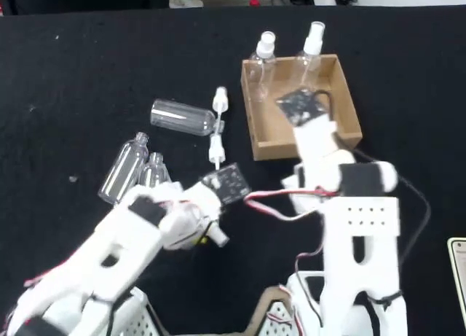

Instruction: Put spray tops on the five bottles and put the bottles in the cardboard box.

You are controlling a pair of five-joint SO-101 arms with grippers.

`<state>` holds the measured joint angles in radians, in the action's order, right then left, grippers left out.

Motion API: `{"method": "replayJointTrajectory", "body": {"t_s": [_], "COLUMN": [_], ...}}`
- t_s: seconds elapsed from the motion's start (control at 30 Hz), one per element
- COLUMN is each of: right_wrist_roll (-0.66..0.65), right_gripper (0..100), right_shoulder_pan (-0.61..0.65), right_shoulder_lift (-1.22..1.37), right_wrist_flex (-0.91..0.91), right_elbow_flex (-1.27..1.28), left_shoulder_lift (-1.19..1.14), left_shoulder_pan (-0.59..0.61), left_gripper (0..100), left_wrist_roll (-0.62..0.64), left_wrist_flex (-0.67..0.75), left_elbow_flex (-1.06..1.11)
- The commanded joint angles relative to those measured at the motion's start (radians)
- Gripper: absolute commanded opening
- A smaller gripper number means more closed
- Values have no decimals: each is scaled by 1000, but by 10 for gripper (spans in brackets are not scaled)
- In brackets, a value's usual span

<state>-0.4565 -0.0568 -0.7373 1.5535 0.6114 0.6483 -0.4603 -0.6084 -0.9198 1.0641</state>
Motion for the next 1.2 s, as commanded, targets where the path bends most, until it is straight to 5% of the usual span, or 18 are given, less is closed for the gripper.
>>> {"method": "replayJointTrajectory", "body": {"t_s": [0.0,0.17,0.4,0.9,1.17], "right_wrist_roll": [-146,-311,-494,-529,-531], "right_gripper": [211,211,211,211,211], "right_shoulder_pan": [-196,-423,-574,-589,-589], "right_shoulder_lift": [-31,-25,-27,-28,-30], "right_wrist_flex": [35,29,28,-9,-8], "right_elbow_flex": [-36,-25,15,97,97], "left_shoulder_lift": [-127,-176,-187,-199,-411], "left_shoulder_pan": [-21,-58,-67,-137,-147], "left_gripper": [236,236,236,236,236], "left_wrist_roll": [-14,-107,-247,-304,-390], "left_wrist_flex": [-6,-5,15,112,120], "left_elbow_flex": [-133,-157,-150,-157,-219]}}
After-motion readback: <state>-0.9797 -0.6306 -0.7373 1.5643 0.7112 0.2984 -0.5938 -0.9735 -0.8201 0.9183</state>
